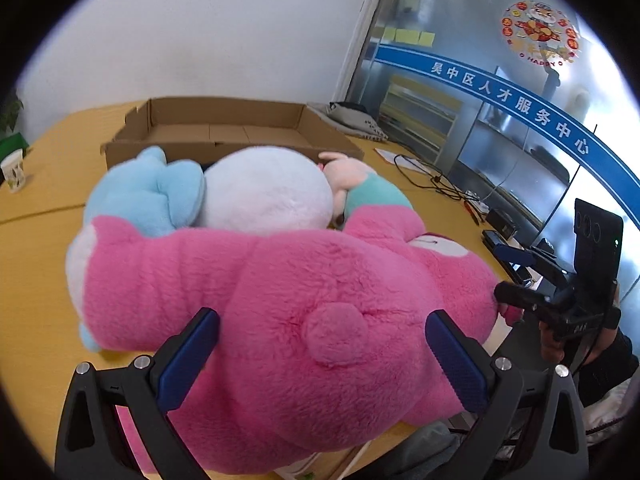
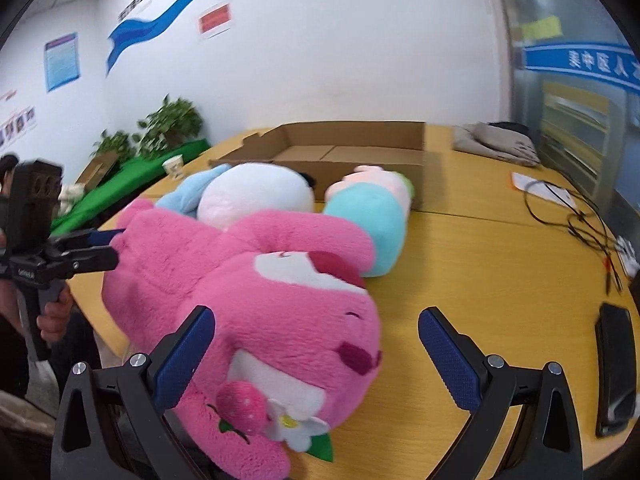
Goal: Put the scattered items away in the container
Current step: 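Move both grippers toward the large pink plush bear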
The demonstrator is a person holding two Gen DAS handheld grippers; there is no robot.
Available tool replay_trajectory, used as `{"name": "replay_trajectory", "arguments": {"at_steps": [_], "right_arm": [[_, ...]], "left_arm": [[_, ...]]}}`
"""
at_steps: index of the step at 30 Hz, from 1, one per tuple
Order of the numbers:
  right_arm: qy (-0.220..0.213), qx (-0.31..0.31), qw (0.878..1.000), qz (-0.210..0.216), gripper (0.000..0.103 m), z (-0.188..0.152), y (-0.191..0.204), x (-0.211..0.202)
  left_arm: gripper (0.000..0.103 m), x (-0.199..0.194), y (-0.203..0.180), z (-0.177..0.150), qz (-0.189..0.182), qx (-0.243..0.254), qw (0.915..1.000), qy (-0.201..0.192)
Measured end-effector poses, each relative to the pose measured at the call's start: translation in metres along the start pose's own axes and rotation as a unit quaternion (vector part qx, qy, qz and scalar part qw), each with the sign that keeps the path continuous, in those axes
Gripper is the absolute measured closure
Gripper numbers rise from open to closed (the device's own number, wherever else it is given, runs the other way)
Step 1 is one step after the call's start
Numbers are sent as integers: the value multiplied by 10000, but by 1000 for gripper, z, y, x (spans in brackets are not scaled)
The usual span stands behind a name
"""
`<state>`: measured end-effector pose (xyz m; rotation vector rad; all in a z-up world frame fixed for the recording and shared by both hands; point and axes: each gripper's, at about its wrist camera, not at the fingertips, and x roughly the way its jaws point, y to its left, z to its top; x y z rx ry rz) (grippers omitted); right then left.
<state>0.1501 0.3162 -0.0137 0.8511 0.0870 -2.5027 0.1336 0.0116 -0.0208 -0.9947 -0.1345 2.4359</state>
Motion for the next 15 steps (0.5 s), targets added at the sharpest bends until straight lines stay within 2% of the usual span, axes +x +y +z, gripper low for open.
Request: {"name": "replay_trajectory", "arguments": {"at_steps": [3,8,12,15], "right_arm": [[325,96,9994,109,0,-7,2,21],[529,986,9923,540,0,-18,-19,42],[391,736,9958,373,0,-16,-10,40],[470,879,9945,331,0,-19,-9,40]], "left_arm": [[0,11,-4,-2,178,114,9997,94],[0,21,-2,-2,191,177,9995,190],[0,19,2,-3,91,165,9995,245],[0,17,5,-3,-45,217,9995,238]]}}
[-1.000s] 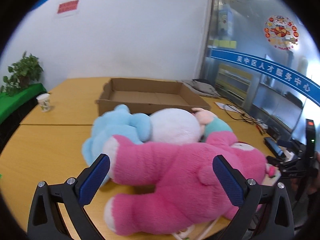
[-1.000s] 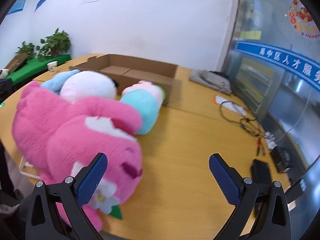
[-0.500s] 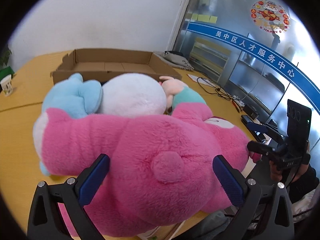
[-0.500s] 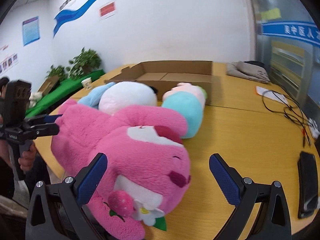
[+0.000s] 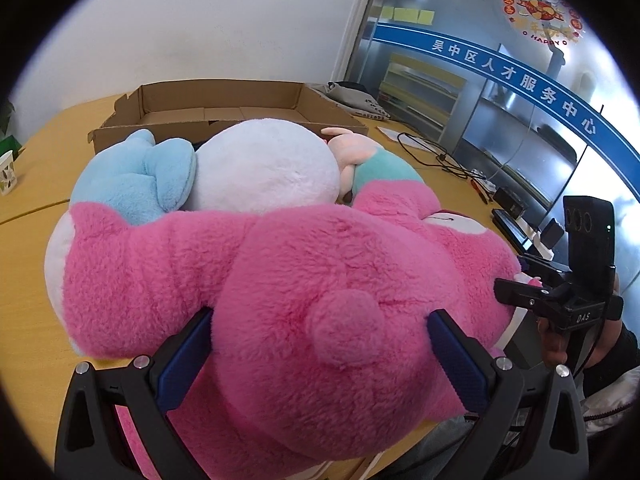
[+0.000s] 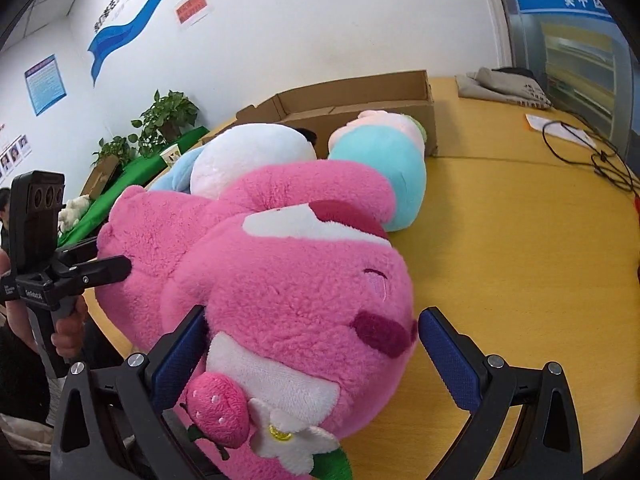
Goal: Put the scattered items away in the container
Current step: 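Move both grippers toward the large pink plush bear, then close both grippers on the pink plush bear's body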
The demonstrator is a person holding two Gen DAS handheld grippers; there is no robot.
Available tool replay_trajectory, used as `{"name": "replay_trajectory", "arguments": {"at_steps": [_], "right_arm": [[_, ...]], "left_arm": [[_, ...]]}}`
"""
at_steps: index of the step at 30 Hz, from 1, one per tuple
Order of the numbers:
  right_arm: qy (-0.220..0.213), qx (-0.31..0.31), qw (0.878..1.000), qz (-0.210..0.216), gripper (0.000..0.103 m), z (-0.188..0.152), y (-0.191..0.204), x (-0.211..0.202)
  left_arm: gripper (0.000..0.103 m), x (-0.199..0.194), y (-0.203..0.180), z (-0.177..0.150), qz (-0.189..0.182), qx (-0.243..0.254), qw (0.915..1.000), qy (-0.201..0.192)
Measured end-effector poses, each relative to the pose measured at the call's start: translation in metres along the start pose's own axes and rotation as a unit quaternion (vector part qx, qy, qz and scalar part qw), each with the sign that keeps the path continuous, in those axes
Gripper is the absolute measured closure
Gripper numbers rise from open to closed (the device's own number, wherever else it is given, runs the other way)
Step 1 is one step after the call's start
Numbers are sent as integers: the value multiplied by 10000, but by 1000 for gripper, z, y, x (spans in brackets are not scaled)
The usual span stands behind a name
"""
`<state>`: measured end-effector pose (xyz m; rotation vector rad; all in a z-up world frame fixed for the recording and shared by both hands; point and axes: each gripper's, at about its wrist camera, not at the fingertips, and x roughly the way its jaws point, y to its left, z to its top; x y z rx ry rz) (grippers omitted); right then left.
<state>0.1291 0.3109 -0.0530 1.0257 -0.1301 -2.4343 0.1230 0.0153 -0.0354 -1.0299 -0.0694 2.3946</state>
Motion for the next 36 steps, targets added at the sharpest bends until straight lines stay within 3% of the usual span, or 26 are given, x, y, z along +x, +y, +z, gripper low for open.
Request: {"name": "replay_trajectory", "arguments": {"at_steps": [12,20,28,32,36], "right_arm": [[153,620,9980,20,0,-6,-5,5],[175,517,9985,66,1,-6,-1,10],[-13,141,9998,-130,22,-9,19,-3],[-168,-4,9995,-264,32,-8,29,-15],[-349,-244,9984,-366,34,-1,41,-32]], "left_arm": [[1,5,4,4,-268,22,9993,277],[27,0,3,0,-143,-199,9990,375],[53,-18,-2,-3,-115,-198,9992,317],[57,-27,-5,-4,-163,-271,9988,383],[58,-41,-9,-1,-170,-292,9991,265]]}}
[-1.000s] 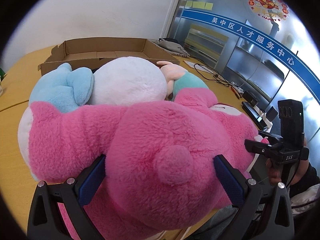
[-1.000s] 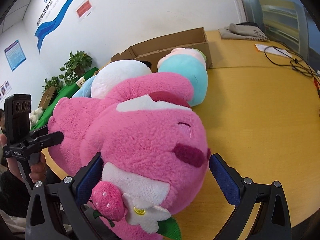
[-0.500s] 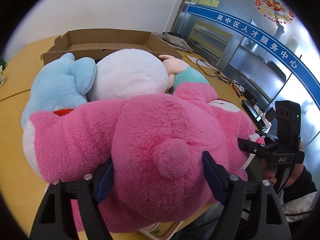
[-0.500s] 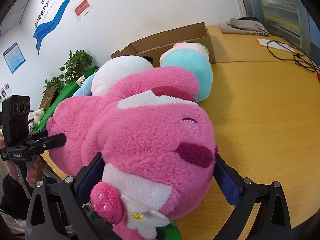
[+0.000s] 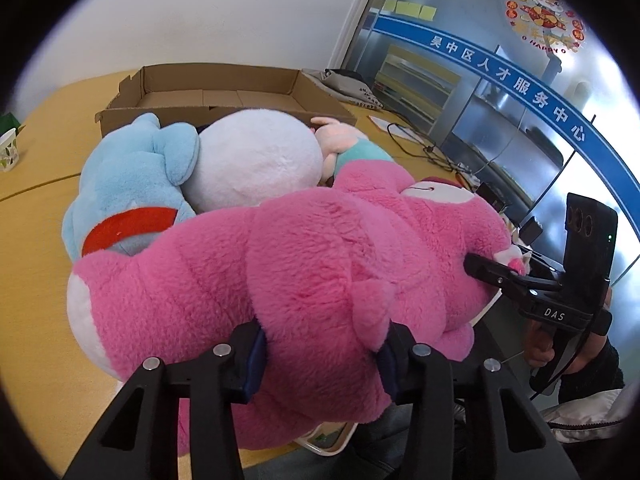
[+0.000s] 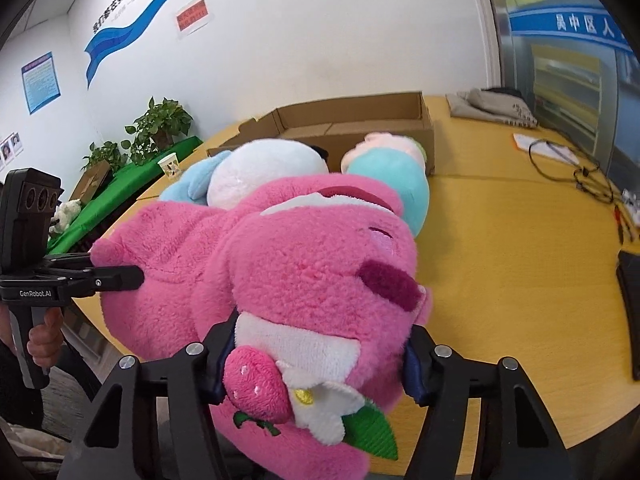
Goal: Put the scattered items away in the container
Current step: 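Close both grippers on the pink plush bear's body, then lift the pink bear with both grippers, lower it into the box, open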
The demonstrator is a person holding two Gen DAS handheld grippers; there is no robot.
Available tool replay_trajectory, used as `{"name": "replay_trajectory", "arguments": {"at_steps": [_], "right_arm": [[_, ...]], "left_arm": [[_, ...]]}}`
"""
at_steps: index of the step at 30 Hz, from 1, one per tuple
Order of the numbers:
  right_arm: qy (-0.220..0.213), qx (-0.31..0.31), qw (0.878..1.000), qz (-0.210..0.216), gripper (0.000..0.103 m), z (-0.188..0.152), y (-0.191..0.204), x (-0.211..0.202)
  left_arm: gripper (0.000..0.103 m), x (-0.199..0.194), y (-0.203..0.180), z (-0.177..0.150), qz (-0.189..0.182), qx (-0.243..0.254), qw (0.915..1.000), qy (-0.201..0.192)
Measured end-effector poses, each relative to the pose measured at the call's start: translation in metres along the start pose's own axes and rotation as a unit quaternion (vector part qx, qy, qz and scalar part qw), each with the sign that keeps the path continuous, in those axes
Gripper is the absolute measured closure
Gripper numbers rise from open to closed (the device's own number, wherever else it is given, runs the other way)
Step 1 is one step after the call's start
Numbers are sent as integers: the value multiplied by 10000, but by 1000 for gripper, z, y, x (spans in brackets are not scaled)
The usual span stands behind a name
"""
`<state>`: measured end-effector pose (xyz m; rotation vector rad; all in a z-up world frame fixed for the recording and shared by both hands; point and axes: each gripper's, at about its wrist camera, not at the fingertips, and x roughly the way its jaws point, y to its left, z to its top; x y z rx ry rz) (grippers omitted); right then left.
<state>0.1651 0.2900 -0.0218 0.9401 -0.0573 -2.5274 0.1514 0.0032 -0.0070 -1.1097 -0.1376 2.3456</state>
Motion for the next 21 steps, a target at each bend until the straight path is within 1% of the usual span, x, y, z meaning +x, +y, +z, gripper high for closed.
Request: {"name": "replay_trajectory", "arguments": {"at_steps": [4,6,9,15,21], "right_arm": [[-277,-69,9996,38,35,14,6,-20],[-472,-91,9988,74,35,27,9,-29],[-783,-218,9967,48,35,52,14,-36],[-1390,-531,9889,-57,35,127,19,-40],[-1660,-630,9841,-48,35,214,12,-9]], "left_arm": [[58,-27,-8,16,-12,87,9992,-398],[58,-38,-10,32,16,191,9980,-602],[58,-48,-9,65,31,365,9958,-839],[58,-58,-1,146,147,741,9890,-1272],[58,-46,20,238,289,976,9834,-1502]]}}
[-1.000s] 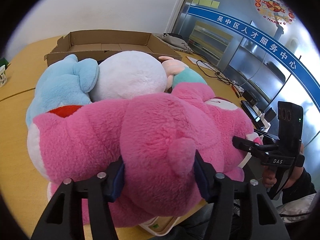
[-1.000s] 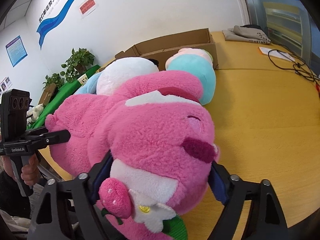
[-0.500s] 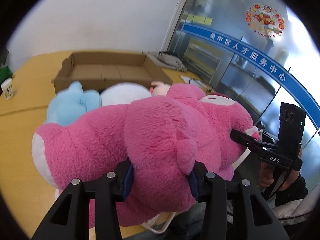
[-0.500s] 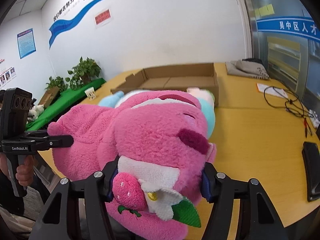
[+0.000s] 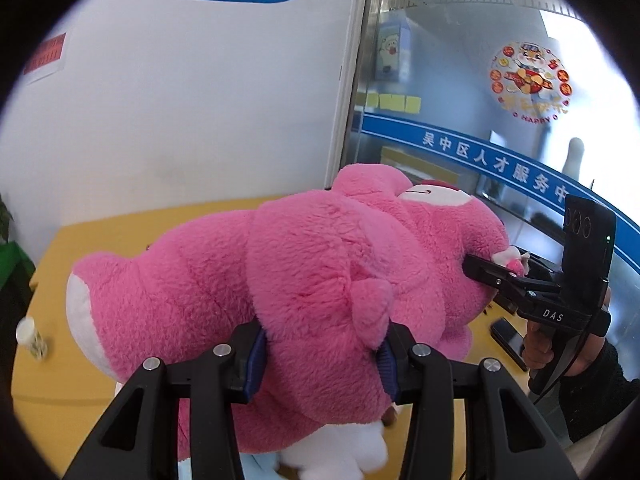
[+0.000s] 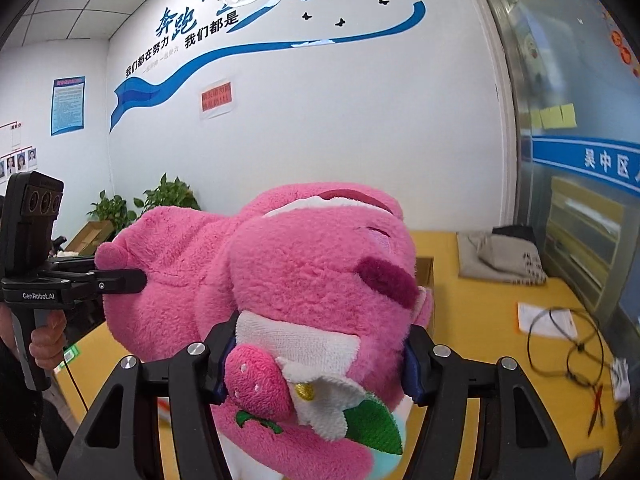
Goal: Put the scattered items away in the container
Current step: 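Lift the pink bear with both grippers, lower it into the box, open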
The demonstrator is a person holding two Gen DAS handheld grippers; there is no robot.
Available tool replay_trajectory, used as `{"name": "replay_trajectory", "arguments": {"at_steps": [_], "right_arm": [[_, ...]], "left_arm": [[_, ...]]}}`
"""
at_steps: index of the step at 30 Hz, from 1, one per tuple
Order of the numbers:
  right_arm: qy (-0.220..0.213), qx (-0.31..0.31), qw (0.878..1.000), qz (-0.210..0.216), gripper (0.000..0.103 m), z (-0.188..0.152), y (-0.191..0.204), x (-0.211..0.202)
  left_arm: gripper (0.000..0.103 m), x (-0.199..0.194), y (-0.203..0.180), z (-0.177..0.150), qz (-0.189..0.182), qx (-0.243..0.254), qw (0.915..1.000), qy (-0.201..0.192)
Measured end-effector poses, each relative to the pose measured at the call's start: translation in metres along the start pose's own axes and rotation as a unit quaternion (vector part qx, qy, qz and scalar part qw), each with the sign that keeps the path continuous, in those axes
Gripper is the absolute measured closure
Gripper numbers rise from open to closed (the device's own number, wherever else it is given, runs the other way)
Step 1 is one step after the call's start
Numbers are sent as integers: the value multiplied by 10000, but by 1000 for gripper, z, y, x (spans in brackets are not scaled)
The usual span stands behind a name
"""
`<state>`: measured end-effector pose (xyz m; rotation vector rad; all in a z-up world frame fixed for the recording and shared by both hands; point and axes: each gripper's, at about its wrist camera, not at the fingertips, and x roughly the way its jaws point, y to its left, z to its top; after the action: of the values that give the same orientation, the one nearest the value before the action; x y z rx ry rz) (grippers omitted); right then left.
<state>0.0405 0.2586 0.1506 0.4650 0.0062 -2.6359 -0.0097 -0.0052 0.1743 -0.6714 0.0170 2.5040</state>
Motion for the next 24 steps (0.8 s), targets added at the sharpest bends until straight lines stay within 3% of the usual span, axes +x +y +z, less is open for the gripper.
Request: {"name": "replay_trajectory", "arguments": {"at_steps": [7,13,18,24], "right_arm": [[-182,-117,9997,-102,35,77,-34,90],[-16,10,9997,-250,35,104,-73,181],[455,384,9978,-277,35,87,-111,257],[1460,905,9845,-359,35,20,-154,337]], "left_arm": [[58,73,54,69,-37,-7,10000,-80],[58,156,102,97,-53,-154,9997,164],[58,231,136,77,-88,-536,9961,696],[58,321,158,28,-121,-944,9805,1717]]}}
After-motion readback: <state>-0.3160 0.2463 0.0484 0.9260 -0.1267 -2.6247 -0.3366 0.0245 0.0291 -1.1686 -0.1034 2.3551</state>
